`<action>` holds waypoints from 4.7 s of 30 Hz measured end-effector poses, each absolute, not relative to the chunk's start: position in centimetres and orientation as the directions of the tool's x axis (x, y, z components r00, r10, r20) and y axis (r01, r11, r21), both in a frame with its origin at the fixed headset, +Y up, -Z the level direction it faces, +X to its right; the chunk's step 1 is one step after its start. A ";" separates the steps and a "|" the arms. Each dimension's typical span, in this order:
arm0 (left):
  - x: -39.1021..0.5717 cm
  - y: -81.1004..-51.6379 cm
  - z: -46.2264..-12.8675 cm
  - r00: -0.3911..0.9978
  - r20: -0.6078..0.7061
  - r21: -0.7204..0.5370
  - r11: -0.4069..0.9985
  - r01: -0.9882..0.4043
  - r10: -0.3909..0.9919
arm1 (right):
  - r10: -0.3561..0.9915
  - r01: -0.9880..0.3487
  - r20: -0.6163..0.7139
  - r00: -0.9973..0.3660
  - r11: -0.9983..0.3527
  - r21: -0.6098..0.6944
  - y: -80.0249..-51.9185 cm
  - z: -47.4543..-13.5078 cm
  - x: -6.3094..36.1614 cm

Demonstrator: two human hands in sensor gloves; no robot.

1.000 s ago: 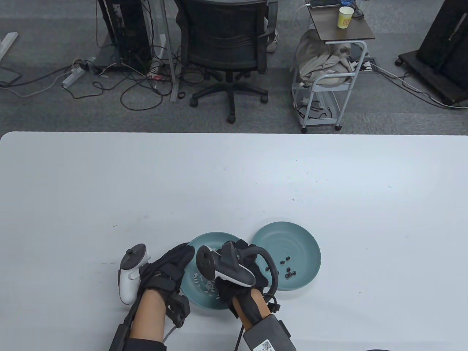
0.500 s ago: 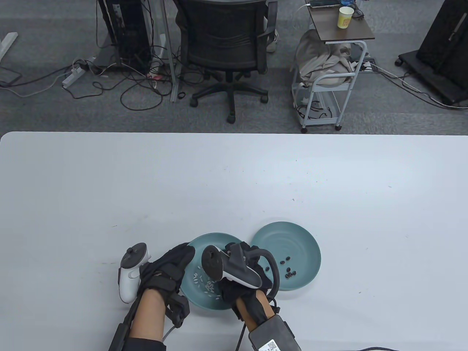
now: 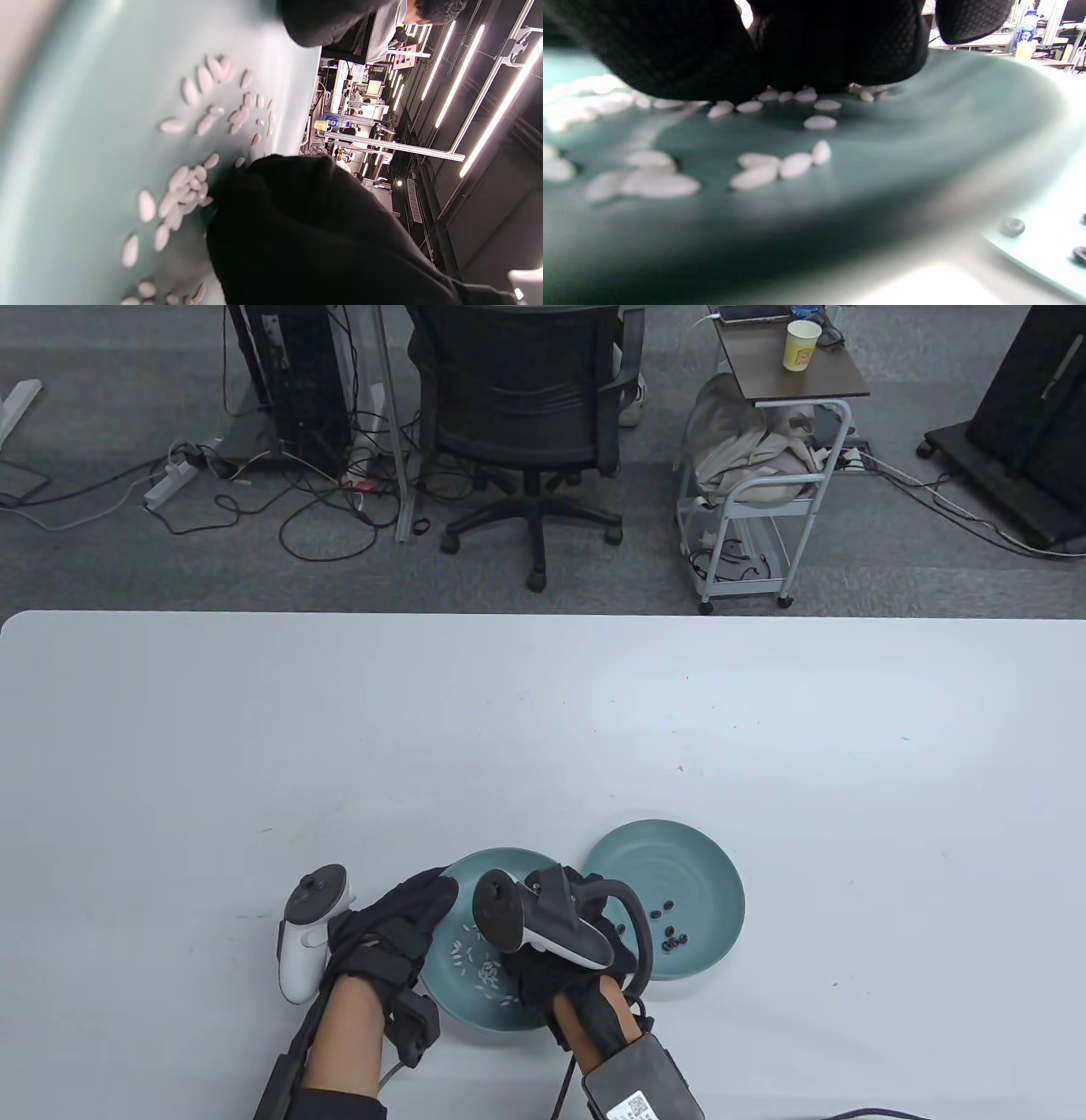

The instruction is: Pick coffee beans with hand pinch into plate

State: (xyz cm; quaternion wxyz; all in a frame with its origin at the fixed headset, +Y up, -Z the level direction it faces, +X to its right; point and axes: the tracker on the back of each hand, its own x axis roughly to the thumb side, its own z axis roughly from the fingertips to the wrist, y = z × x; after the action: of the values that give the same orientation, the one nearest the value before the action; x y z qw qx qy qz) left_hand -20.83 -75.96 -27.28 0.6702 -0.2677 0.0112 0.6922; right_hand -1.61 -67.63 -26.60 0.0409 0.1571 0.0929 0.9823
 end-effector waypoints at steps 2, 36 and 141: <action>-20.9 -75.8 -27.2 0.055 -0.375 -0.343 -0.084 -0.936 0.925 | 0.115 -0.059 0.303 -0.946 -0.980 0.188 -67.6 -26.6 -1.6; -21.1 -75.5 -26.8 -0.015 -0.337 -0.224 -0.095 -0.970 0.941 | 0.339 -0.337 0.029 -0.940 -0.940 0.054 -67.9 -28.5 9.2; -22.2 -74.3 -26.8 0.265 -0.408 -0.086 0.252 -0.964 0.874 | 0.531 -0.503 -0.092 -0.842 -0.836 -0.216 -68.9 -27.3 13.8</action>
State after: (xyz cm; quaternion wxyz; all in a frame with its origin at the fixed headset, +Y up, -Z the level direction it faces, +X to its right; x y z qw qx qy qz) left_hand -22.17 -74.34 -26.83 0.7786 -0.1612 0.1400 0.5900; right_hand 13.79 -68.92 -27.32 0.2707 -0.0741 -0.0923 0.9554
